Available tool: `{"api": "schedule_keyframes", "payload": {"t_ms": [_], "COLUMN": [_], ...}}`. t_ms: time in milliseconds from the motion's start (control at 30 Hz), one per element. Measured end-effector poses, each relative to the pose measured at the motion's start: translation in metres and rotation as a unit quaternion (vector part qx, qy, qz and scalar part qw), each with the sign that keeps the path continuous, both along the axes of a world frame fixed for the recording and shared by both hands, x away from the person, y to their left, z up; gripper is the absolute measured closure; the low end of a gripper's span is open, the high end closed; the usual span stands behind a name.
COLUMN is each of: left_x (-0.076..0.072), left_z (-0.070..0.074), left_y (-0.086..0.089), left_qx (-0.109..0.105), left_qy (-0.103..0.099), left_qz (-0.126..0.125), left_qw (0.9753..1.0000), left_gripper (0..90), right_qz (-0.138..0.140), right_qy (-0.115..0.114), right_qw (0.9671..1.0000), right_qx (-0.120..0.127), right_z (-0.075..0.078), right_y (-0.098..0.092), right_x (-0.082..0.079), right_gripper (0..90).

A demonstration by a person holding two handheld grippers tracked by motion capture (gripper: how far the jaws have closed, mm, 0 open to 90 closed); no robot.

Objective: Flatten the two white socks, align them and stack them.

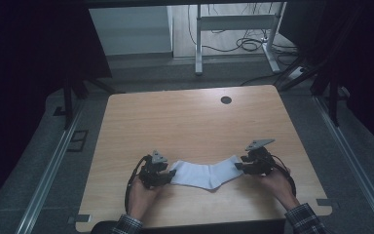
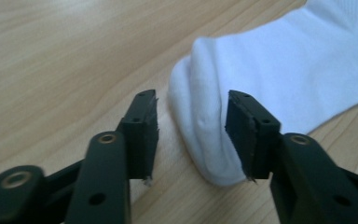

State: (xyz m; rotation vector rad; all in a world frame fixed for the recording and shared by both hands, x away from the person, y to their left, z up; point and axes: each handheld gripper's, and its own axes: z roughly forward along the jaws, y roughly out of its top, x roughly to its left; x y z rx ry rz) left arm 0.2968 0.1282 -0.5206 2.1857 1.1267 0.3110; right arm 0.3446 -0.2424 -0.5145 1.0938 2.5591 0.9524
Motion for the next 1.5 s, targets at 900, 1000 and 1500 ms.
{"api": "schedule_keyframes", "payload": {"t_ms": [900,1000,1500], "left_x": [0.013,0.019,0.070], "left_z": [0.014,0.023,0.056], "left_y": [0.002,0.005,-0.001], "left_qx": [-0.039,-0.047,-0.037], "left_qy": [-0.016,-0.026,-0.053], "left_qz": [-0.025,-0.021,0.004], "left_qw": [0.9988,0.9983,0.9979], "left_gripper": [82.0,81.8,81.8], "right_qz": [0.009,0.009,-0.015], "right_qy": [0.007,-0.002,-0.046], "right_qw": [0.9996,0.9995,0.9986], "right_qx": [0.026,0.031,0.020], "right_z": [0.017,0.026,0.062], "right_y": [0.001,0.000,0.006], "right_x": [0.001,0.006,0.046], "right_gripper": [78.2,78.1,77.8]}}
